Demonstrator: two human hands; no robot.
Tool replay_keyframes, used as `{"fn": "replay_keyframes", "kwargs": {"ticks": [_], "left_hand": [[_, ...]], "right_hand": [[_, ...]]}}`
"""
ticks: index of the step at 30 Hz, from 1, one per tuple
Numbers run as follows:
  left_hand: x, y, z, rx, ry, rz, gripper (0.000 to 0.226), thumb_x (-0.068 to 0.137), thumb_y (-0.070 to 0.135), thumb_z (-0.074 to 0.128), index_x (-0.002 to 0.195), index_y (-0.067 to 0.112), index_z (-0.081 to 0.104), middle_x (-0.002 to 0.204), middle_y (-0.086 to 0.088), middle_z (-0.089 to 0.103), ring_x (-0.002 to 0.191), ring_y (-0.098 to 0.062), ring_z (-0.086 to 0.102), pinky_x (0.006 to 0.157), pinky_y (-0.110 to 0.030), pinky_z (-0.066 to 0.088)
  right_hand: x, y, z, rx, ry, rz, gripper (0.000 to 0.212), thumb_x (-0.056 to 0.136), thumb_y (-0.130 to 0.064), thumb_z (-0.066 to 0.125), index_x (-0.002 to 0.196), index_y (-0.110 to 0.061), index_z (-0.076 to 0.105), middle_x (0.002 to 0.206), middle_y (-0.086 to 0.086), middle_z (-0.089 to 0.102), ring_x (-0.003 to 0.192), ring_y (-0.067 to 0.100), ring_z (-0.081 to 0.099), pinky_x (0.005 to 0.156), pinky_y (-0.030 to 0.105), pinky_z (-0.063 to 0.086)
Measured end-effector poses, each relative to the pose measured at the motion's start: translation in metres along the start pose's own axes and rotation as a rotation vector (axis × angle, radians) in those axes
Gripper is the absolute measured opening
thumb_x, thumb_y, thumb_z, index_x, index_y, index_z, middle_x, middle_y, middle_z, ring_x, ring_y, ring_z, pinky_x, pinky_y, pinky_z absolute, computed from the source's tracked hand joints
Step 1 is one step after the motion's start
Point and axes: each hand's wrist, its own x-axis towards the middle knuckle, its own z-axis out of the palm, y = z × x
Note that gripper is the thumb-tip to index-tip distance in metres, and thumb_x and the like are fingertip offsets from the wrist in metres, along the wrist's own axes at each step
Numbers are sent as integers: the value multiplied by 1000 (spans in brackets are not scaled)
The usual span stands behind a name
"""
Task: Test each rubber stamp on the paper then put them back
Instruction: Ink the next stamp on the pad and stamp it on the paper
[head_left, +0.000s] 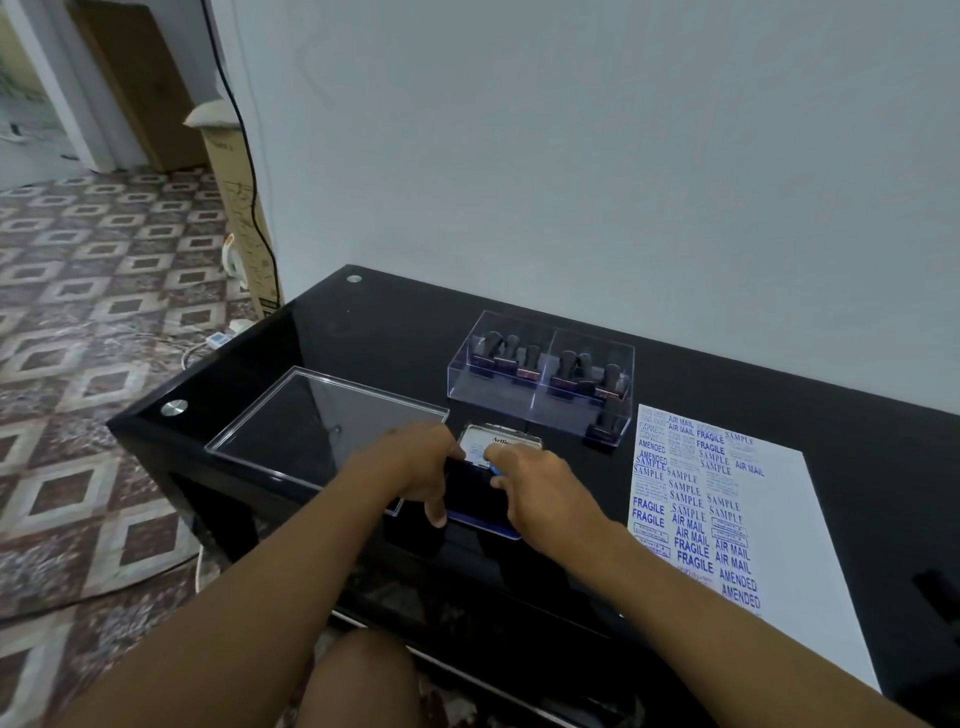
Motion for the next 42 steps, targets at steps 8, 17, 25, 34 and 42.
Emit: {"fn": "replay_keyframes", "kwargs": {"ticks": [8, 17, 25, 34, 42], "left_hand": [[-2, 6, 0, 167, -18, -29, 100, 60, 40, 86, 145, 24, 37, 142, -4, 38, 129, -27, 37, 107, -45, 36], [17, 100, -10, 93, 41, 190, 88, 68, 48, 80, 143, 21, 42, 144, -5, 38, 132, -27, 35, 108, -45, 35], [55, 189, 6, -57, -21, 348, 75, 68, 31, 86, 133, 14, 54, 138, -2, 49, 124, -22, 49, 103, -36, 42], [84, 210, 16, 86, -149, 316, 99, 67, 27, 87, 148, 13, 31, 148, -3, 33, 135, -25, 38, 109, -41, 37], [90, 207, 19, 39, -154, 292, 102, 64, 29, 89, 148, 15, 32, 147, 2, 34, 134, -21, 39, 109, -39, 38]], "right_hand": [[-1, 17, -27, 115, 44, 82, 18, 92, -7, 57, 75, -11, 51, 75, 9, 58, 64, 19, 49, 61, 32, 42], [-61, 79, -63, 123, 177, 235, 15, 92, -8, 53, 77, -6, 53, 71, 10, 58, 56, 14, 43, 54, 27, 36], [-114, 156, -105, 102, 213, 413, 18, 95, -7, 51, 80, -9, 60, 79, 2, 63, 67, 17, 58, 59, 24, 45], [-121, 220, -123, 51, 208, 508, 19, 94, -4, 51, 78, -10, 58, 79, 2, 65, 59, 19, 55, 50, 30, 44], [-112, 229, -113, 59, 171, 546, 31, 95, -1, 51, 69, -17, 49, 66, -15, 45, 54, 12, 48, 49, 24, 36]]}}
